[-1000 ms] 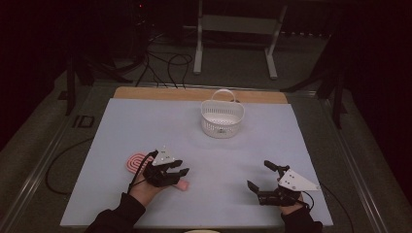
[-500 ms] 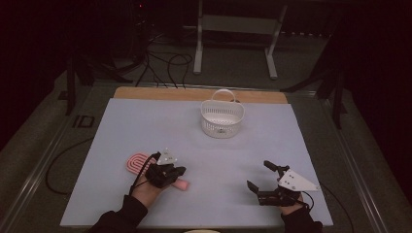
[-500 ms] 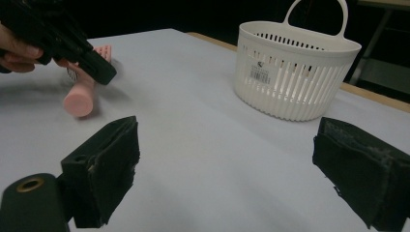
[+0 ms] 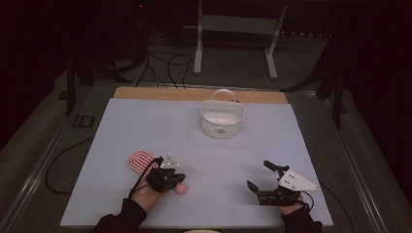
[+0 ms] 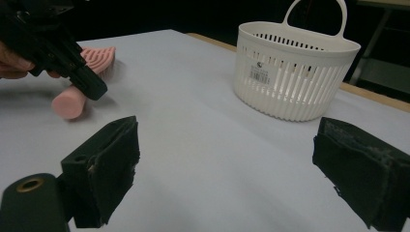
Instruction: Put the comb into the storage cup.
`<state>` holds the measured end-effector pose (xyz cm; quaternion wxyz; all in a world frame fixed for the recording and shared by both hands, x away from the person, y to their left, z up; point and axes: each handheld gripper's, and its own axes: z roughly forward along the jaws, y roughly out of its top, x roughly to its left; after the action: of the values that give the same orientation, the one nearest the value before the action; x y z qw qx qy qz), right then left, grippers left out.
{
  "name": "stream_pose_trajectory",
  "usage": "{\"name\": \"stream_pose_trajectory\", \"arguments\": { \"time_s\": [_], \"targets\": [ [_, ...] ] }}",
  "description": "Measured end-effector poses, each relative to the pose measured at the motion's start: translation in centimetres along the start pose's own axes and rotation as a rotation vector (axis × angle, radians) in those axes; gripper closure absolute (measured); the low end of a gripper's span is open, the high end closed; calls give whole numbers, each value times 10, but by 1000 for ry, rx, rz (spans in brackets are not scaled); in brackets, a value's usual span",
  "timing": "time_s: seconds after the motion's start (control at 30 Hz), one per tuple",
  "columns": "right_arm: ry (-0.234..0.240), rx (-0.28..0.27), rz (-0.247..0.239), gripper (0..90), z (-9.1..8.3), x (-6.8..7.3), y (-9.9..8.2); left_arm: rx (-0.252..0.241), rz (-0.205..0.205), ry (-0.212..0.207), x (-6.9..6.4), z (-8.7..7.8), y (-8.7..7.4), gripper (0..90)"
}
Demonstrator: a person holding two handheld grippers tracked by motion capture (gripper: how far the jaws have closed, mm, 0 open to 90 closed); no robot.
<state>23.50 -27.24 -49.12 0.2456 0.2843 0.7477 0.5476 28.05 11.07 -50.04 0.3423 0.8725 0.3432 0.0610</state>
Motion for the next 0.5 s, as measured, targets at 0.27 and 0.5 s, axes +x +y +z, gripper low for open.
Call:
{"name": "stream_pose_trajectory", "arguments": {
  "time_s": [0.27, 0.5],
  "targets": [
    [-2, -3, 0, 92, 0, 0, 0, 32, -15, -7, -1, -11, -11, 900],
    [-3, -3, 2, 92, 0, 0, 0, 55, -32, -16, 0, -20, -19, 900]
  ]
}}
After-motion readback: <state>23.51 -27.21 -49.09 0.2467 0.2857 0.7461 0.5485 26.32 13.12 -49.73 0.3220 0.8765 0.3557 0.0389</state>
